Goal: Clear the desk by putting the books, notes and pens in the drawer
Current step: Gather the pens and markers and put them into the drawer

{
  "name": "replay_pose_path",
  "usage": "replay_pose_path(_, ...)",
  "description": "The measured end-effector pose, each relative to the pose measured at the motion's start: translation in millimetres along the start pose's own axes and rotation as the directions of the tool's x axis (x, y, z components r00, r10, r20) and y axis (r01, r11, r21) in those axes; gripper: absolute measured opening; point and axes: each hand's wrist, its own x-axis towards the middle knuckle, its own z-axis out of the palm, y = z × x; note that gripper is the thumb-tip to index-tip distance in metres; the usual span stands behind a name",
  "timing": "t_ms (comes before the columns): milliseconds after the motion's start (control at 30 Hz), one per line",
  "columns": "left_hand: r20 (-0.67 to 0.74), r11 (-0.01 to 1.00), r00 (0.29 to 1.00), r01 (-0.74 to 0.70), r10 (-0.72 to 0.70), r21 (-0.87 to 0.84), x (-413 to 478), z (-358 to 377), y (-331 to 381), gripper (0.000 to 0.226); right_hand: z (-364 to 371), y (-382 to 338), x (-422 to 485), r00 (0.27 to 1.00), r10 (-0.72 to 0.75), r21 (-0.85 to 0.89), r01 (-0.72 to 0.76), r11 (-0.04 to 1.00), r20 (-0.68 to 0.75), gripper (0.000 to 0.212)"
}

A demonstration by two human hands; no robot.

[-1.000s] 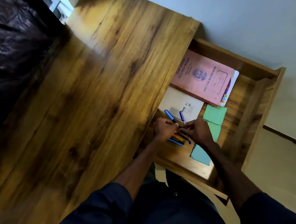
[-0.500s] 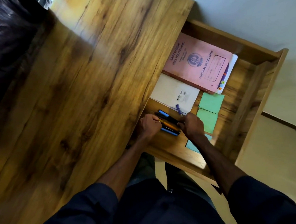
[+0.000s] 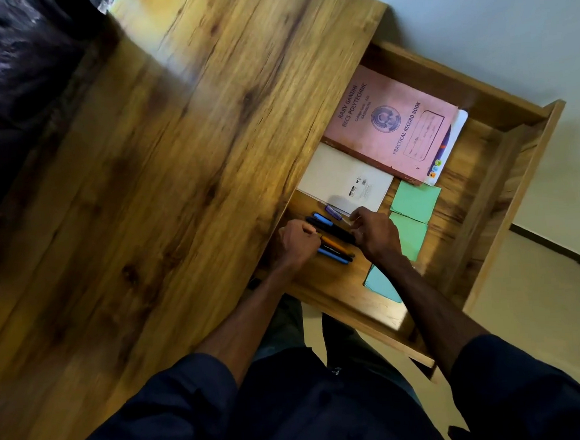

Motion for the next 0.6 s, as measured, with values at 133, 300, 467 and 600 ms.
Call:
replay_pose_path(133,0.001,1.0,1.0,0.0,0.0,0.001,-4,-3,-5,0.01,5,-1,6,1.0,-0.007,-0.038,0.006,0.999,-0.008,0.021)
replay_pose_path(300,0.006,1.0,1.0,0.022,-0.022,0.007,-4,-3,-13,0.008,6,-5,9,0.998,-0.001,-0.03,0.0,1.0,-0.06,0.02)
replay_pose_path(467,0.011,0.999,0.999,0.036,-0.035,-0.011,-6,-4,-13,0.01,8,-6,12,0.998,-0.019,-0.057,0.016,0.998,-0.059,0.019)
replay_pose_path(600,0.01,0.999,0.999,0.039,-0.039,-0.016,-5,-5,-9,0.009,11,-9,17,1.0,-0.007,-0.055,0.006,0.998,-0.025,0.017)
